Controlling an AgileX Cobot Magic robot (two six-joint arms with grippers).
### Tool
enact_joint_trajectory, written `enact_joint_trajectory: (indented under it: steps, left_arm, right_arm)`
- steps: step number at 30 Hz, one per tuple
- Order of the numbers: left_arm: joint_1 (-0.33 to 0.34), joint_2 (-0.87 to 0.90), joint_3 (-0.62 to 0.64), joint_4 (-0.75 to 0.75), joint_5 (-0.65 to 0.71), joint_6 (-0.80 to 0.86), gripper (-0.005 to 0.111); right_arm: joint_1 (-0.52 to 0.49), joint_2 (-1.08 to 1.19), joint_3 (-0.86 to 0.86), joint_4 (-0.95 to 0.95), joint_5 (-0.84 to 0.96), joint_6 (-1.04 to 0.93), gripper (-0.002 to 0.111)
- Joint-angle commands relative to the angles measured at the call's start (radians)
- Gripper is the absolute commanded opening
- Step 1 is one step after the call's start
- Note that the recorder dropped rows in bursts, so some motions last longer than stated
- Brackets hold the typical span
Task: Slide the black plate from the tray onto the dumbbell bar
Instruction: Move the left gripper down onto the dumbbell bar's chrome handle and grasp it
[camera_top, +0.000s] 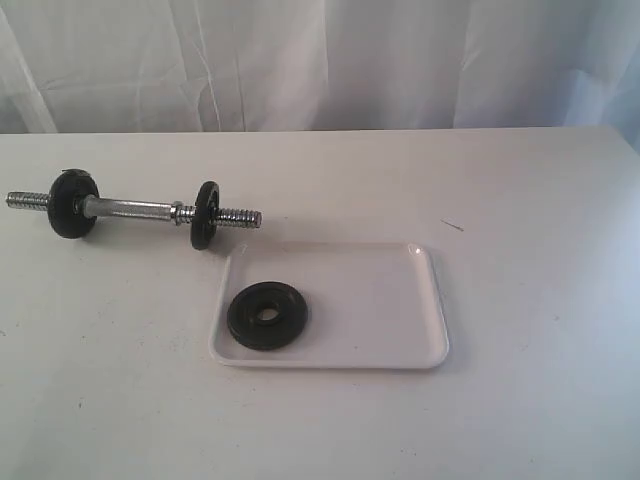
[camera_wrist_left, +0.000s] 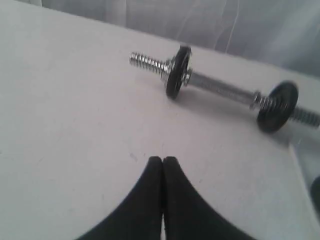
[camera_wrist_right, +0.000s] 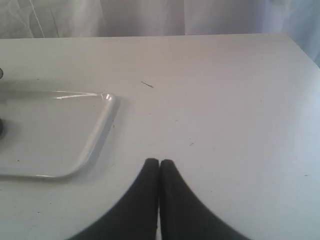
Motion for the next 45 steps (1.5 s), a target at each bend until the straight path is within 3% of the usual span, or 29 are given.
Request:
enact_joint_trajectory:
  steps: [1, 9, 12, 14, 15, 16, 18, 19, 20, 21, 22, 23, 26, 29, 31, 36, 41, 45]
  left_arm:
    - [0.002, -0.005, 0.003, -0.11, -0.18, -0.096, 0.0]
    - [0.002, -0.005, 0.003, -0.311, -0.289, -0.494, 0.0]
    - [0.002, 0.001, -0.084, -0.144, -0.246, -0.463, 0.0]
    - [0.002, 0.081, -0.247, 0.041, -0.128, -0.422, 0.0]
    - [0.002, 0.225, -0.426, 0.2, -0.005, -0.368, 0.0]
    - [0.002, 0.313, -0.528, 0.264, 0.058, -0.304, 0.0]
    - [0.0, 0.577, -0.821, 0.278, 0.227, 0.005, 0.0]
    - [0.0, 0.742, -0.977, 0.174, 0.368, 0.277, 0.0]
    - [0.0, 0.829, -1.053, 0.095, 0.459, 0.431, 0.0]
    - [0.0, 0.973, -1.161, -0.054, 0.616, 0.694, 0.0]
    - [0.0, 1.094, -1.225, -0.195, 0.728, 0.93, 0.003]
    - [0.0, 1.16, -1.246, -0.282, 0.759, 1.057, 0.008]
    - [0.0, 1.324, -1.282, -0.428, 0.762, 1.274, 0.032]
    - [-0.004, 1.427, -1.292, -0.443, 0.769, 1.322, 0.06]
    - [-0.028, 1.488, -1.292, -0.43, 0.769, 1.367, 0.069]
    - [-0.153, 1.6, -1.296, -0.393, 0.654, 1.518, 0.068]
    - [-0.287, 1.682, -1.302, -0.124, 0.448, 1.532, 0.068]
    - [-0.326, 1.74, -1.302, -0.014, 0.358, 1.534, 0.068]
  right_arm:
    - [0.005, -0.005, 0.005, -0.007, -0.004, 0.0, 0.0]
    - [0.005, -0.005, 0.005, -0.007, -0.004, 0.0, 0.0]
    - [0.005, -0.005, 0.005, -0.007, -0.004, 0.0, 0.0]
    - [0.005, -0.005, 0.005, -0.007, -0.004, 0.0, 0.0]
    - [0.005, -0.005, 0.005, -0.007, -0.004, 0.0, 0.0]
    - [0.005, -0.005, 0.005, -0.007, -0.004, 0.0, 0.0]
    - [0.005, -0.005, 0.005, -0.007, -0.004, 0.0, 0.0]
    - [0.005, -0.005, 0.005, -0.007, -0.004, 0.0, 0.0]
    - [0.005, -0.005, 0.005, -0.007, -0.004, 0.0, 0.0]
    - [0.005, -0.005, 0.005, -0.007, -0.004, 0.0, 0.0]
    - [0.005, -0.005, 0.005, -0.007, -0.004, 0.0, 0.0]
    - [0.005, -0.005, 0.005, -0.007, -0.004, 0.0, 0.0]
    - [0.005, -0.005, 0.005, -0.007, -0.004, 0.0, 0.0]
    - [0.005, -0.005, 0.005, -0.007, -0.004, 0.0, 0.0]
    - [0.005, -0.005, 0.005, -0.007, -0.004, 0.0, 0.0]
    - [0.005, -0.005, 0.005, -0.007, -0.004, 0.0, 0.0]
    - [0.005, -0.005, 0.005, -0.007, -0.004, 0.0, 0.0]
    - [0.005, -0.005, 0.005, -0.007, -0.004, 0.0, 0.0]
